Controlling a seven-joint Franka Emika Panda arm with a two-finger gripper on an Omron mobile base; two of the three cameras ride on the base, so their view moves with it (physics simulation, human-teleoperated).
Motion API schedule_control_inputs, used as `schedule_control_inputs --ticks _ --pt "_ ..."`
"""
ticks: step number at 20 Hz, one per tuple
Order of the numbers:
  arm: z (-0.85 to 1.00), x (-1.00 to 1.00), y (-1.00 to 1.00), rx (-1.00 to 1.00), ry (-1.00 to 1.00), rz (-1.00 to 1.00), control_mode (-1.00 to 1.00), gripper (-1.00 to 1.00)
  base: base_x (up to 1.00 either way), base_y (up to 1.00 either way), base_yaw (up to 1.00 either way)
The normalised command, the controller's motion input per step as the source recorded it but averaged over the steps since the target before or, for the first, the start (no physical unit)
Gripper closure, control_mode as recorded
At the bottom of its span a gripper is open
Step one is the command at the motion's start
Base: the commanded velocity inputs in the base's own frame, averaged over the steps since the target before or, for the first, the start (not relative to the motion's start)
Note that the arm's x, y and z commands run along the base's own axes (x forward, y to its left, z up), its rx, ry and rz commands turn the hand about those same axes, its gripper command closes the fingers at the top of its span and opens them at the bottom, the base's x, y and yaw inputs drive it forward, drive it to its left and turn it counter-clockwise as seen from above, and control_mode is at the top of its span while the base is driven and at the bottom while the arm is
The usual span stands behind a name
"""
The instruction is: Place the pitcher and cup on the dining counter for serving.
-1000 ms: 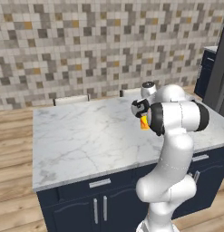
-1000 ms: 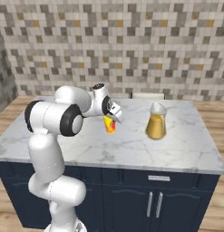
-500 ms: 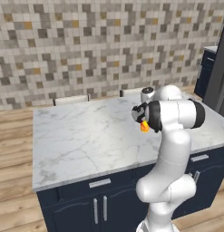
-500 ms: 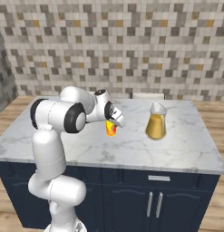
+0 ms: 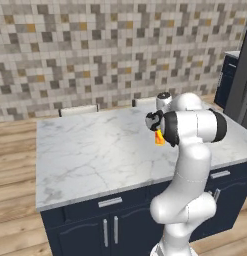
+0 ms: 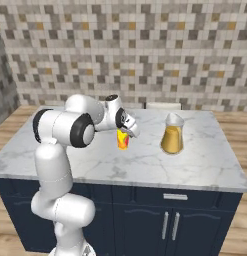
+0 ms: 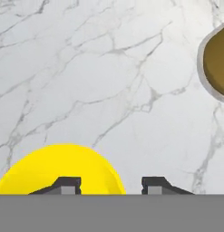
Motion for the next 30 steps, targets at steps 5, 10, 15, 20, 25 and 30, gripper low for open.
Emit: schedule_control_inputs --ticks 5,10,15,20,25,30 --pt "0.7 -0.23 0.0 0.0 0.0 0.0 -1.0 -1.0 0.0 0.0 0.0" --pt "0.85 -0.7 0.05 0.0 -0.15 0.0 -1.0 -1.0 0.0 0.0 0.0" --pt "0.18 -1.0 0.07 0.0 -0.28 0.01 -1.0 -1.0 0.0 0.0 0.0" --pt "0.0 -1.0 0.19 0.0 -0.21 0.02 -1.0 -1.0 0.0 0.0 0.0" --pt "-0.1 -1.0 0.27 -0.01 -0.17 0.0 -1.0 -1.0 0.0 0.0 0.0" --pt "0.16 -1.0 0.2 -0.01 -0.06 0.0 -1.0 -1.0 0.0 0.0 0.0"
